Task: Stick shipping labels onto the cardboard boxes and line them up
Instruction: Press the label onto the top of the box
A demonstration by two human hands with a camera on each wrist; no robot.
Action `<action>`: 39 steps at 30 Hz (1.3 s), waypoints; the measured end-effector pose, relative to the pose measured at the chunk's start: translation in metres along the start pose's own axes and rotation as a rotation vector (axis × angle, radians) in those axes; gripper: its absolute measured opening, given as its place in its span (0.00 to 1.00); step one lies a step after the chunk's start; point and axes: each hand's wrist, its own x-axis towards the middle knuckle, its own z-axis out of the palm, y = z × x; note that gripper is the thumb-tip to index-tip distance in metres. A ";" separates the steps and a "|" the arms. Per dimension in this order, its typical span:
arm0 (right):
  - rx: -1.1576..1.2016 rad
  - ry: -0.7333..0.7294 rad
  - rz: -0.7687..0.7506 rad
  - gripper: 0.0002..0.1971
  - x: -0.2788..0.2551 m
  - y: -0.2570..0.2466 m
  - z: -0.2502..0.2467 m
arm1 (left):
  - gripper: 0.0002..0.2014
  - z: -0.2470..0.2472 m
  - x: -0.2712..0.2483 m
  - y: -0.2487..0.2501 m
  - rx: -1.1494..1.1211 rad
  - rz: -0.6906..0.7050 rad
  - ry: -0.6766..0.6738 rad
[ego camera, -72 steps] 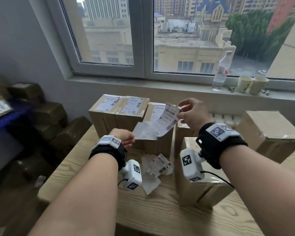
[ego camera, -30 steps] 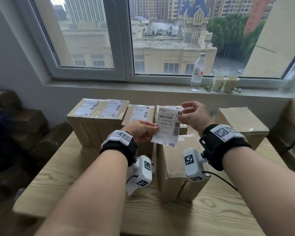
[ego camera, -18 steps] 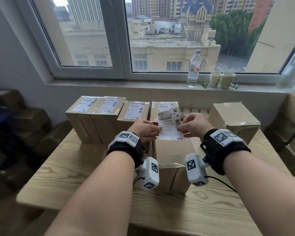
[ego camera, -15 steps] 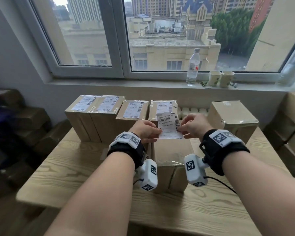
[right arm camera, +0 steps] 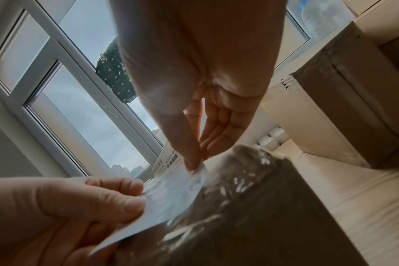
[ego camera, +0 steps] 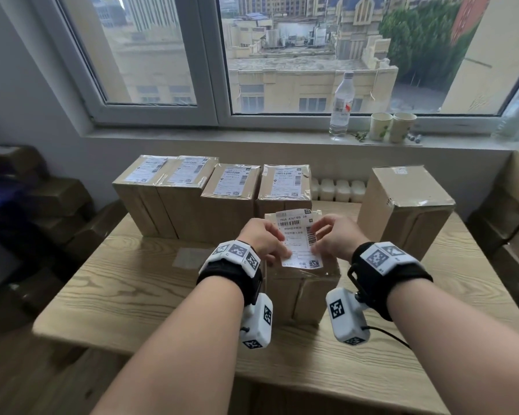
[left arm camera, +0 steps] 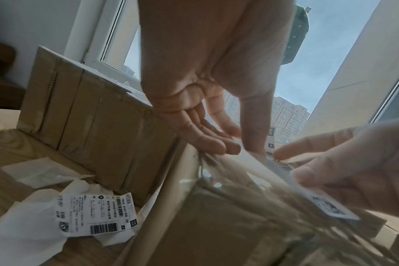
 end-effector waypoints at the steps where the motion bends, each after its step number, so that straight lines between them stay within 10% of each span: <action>1: -0.008 0.001 -0.007 0.19 0.000 0.002 0.002 | 0.16 0.001 0.000 -0.001 0.007 0.000 0.011; 34: -0.500 -0.183 -0.102 0.36 0.004 0.001 -0.009 | 0.25 0.003 0.012 0.002 0.676 0.062 -0.099; 39: -0.326 0.078 -0.139 0.18 0.011 0.004 -0.021 | 0.24 -0.005 0.022 0.015 0.597 0.081 -0.034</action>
